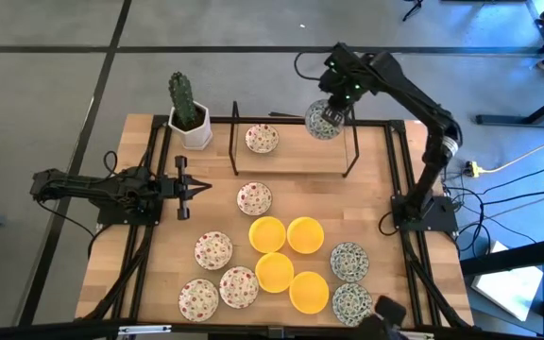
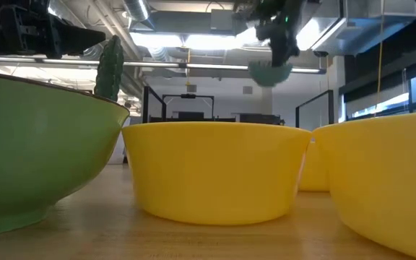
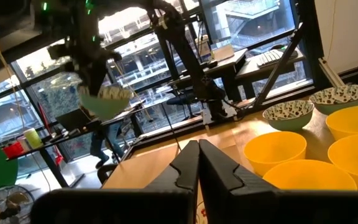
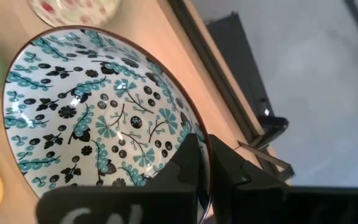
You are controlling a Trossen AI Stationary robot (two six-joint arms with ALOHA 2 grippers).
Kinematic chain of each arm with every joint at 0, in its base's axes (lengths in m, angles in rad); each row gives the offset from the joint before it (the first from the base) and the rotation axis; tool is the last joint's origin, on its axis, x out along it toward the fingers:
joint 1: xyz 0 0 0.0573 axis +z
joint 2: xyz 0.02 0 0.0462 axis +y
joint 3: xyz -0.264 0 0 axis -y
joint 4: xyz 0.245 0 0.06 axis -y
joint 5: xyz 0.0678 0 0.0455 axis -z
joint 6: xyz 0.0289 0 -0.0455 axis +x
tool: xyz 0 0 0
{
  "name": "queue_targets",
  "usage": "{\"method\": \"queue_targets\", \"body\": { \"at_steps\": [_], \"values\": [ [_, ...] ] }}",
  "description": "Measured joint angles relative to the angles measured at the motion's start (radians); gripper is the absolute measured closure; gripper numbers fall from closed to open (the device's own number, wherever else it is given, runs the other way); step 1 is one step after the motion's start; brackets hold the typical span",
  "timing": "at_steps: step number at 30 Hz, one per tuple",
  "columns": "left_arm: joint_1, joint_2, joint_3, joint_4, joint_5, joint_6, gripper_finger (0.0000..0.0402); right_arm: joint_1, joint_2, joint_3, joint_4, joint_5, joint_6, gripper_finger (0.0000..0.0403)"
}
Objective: Pick & Place Mini bowls
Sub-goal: Put the white blue patterned bowl on the shelf
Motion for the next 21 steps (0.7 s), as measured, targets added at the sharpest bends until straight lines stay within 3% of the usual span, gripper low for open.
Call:
{"method": "queue_targets", "body": {
  "at_steps": [13, 21],
  "values": [
    [0.000, 0.000, 0.000, 0.000, 0.000, 0.000, 0.0399, -0.029, 0.098, -0.138, 0.178, -0.025, -0.070, 0.0390],
    [0.000, 0.000, 0.000, 0.000, 0.000, 0.000, 0.0396, -0.060, 0.185, -0.142, 0.164, -0.052, -0.095, 0.0390]
  ]
}}
